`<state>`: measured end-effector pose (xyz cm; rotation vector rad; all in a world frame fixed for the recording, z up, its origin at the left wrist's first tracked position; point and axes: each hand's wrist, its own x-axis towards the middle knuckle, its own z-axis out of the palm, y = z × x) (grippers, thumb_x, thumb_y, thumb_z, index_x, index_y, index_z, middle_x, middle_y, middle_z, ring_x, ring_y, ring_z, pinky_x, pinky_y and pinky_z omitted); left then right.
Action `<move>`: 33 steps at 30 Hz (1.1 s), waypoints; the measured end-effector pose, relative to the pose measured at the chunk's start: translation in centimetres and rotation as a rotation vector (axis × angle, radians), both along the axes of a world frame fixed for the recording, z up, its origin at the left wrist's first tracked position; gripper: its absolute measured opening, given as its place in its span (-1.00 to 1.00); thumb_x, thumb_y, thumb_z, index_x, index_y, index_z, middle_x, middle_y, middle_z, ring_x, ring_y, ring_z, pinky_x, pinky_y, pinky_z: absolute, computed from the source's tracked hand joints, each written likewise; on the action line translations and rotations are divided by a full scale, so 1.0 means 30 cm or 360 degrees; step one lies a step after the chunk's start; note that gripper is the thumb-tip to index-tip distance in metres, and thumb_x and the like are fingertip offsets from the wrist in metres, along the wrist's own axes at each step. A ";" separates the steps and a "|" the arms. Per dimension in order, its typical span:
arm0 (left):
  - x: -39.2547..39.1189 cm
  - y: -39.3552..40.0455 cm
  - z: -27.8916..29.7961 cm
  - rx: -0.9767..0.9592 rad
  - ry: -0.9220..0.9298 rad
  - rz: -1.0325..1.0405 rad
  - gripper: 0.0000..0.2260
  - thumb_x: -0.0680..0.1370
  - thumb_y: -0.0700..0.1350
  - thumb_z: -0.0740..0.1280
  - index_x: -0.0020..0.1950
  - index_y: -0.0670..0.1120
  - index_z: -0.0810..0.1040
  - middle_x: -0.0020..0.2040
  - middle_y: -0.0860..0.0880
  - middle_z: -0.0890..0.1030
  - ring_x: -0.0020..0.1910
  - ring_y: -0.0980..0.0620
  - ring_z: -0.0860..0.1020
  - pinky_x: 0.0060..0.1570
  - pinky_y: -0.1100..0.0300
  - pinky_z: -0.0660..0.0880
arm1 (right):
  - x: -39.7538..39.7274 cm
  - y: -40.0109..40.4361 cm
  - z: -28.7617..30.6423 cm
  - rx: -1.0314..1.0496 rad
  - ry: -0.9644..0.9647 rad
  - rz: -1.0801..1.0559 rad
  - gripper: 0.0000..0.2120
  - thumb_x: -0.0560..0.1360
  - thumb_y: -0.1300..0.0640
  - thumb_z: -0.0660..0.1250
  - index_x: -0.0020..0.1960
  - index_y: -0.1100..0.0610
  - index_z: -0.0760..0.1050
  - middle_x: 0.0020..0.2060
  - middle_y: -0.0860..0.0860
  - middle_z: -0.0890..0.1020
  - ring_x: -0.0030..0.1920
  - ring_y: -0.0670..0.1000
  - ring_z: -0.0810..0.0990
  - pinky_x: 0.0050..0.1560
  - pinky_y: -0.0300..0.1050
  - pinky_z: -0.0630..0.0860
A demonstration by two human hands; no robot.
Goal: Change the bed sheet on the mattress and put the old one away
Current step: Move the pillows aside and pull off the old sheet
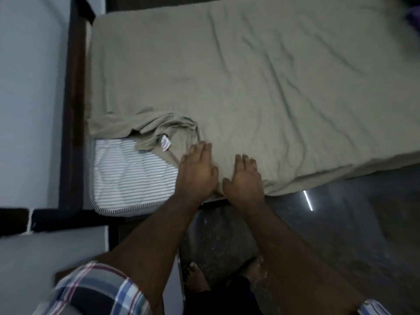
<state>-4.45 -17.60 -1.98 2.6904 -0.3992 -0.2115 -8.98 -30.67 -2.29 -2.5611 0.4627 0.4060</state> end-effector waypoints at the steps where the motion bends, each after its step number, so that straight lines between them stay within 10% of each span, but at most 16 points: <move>1: 0.006 -0.080 0.017 0.0018 0.0000 -0.0060 -0.45 0.54 -0.04 0.20 0.51 -0.22 0.36 0.50 -0.23 0.39 0.49 -0.25 0.35 0.42 -0.21 0.34 | -0.012 -0.071 0.011 -0.0044 -0.0002 -0.0047 -0.17 0.42 -0.14 0.12 0.61 0.19 0.09 0.59 0.17 0.16 0.59 0.20 0.07 0.51 0.13 0.15; 7: 0.023 -0.613 0.103 0.0051 0.0018 -0.0407 -0.45 0.64 -0.06 0.20 0.62 -0.11 0.16 0.63 -0.08 0.16 0.62 -0.10 0.08 0.56 -0.10 0.07 | -0.072 -0.532 0.083 -0.0127 0.0023 -0.0349 -0.24 0.50 0.05 0.29 0.61 0.15 0.06 0.60 0.14 0.12 0.60 0.17 0.02 0.55 0.13 0.09; 33: 0.236 -2.592 0.050 0.0019 0.0251 -0.1167 -0.44 0.66 -0.04 0.17 0.63 -0.09 0.09 0.63 -0.06 0.14 0.62 -0.06 0.06 0.57 -0.09 0.05 | 0.025 -2.305 0.033 0.0060 -0.0117 -0.1333 -0.32 0.60 0.01 0.25 0.60 0.22 0.09 0.59 0.17 0.14 0.61 0.16 0.02 0.59 0.08 0.03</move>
